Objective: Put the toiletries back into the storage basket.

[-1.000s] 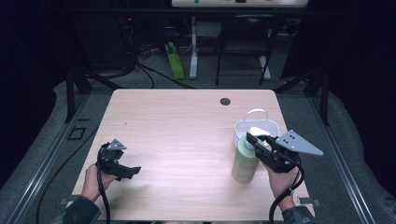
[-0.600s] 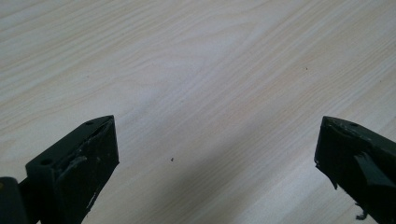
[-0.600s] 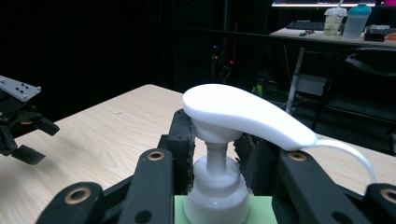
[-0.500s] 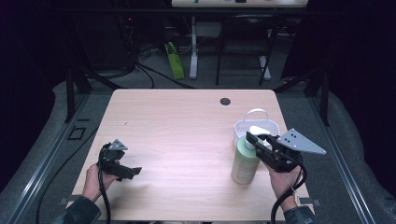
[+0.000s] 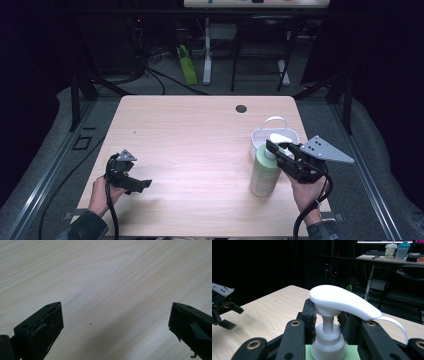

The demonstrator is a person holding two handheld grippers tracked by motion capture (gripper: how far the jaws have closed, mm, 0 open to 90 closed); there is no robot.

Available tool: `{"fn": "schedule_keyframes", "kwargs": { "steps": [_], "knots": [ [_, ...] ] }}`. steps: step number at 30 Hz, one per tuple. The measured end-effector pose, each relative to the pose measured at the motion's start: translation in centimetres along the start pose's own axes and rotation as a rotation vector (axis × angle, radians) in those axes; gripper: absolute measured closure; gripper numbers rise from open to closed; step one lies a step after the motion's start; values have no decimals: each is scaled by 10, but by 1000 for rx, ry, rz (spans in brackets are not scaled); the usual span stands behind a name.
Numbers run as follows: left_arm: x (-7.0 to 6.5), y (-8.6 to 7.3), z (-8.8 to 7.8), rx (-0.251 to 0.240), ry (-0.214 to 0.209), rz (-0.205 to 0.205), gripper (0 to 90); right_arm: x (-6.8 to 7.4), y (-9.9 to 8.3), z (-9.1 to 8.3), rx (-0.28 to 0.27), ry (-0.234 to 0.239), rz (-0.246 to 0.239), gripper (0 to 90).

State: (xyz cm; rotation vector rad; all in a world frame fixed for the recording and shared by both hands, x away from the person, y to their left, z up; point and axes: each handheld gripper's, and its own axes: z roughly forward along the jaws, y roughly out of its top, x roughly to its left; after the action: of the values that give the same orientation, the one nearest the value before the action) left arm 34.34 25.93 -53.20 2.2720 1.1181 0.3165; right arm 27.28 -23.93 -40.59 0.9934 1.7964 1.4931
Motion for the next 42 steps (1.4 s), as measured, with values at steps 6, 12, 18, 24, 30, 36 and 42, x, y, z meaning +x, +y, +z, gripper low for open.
{"fn": "schedule_keyframes", "kwargs": {
  "steps": [6,12,18,24,30,36,42],
  "knots": [
    [-1,0,1,2,3,2,0,-2,3,-3,-1,-11,-2,680],
    [0,1,-1,-6,11,-4,0,-5,7,-5,-5,-17,4,680],
    [-1,1,1,1,4,-7,0,-6,11,-7,-9,-19,1,680],
    [-2,1,1,1,5,-7,0,-8,13,-8,-12,-22,1,680],
    [-3,2,2,5,-6,5,0,-7,21,-8,-15,-28,-3,680],
    [-3,3,1,-1,-7,4,0,-8,29,-7,-20,-24,-9,680],
    [-4,3,3,15,-4,14,0,-8,34,-6,-24,-17,-10,680]
  ]
}}
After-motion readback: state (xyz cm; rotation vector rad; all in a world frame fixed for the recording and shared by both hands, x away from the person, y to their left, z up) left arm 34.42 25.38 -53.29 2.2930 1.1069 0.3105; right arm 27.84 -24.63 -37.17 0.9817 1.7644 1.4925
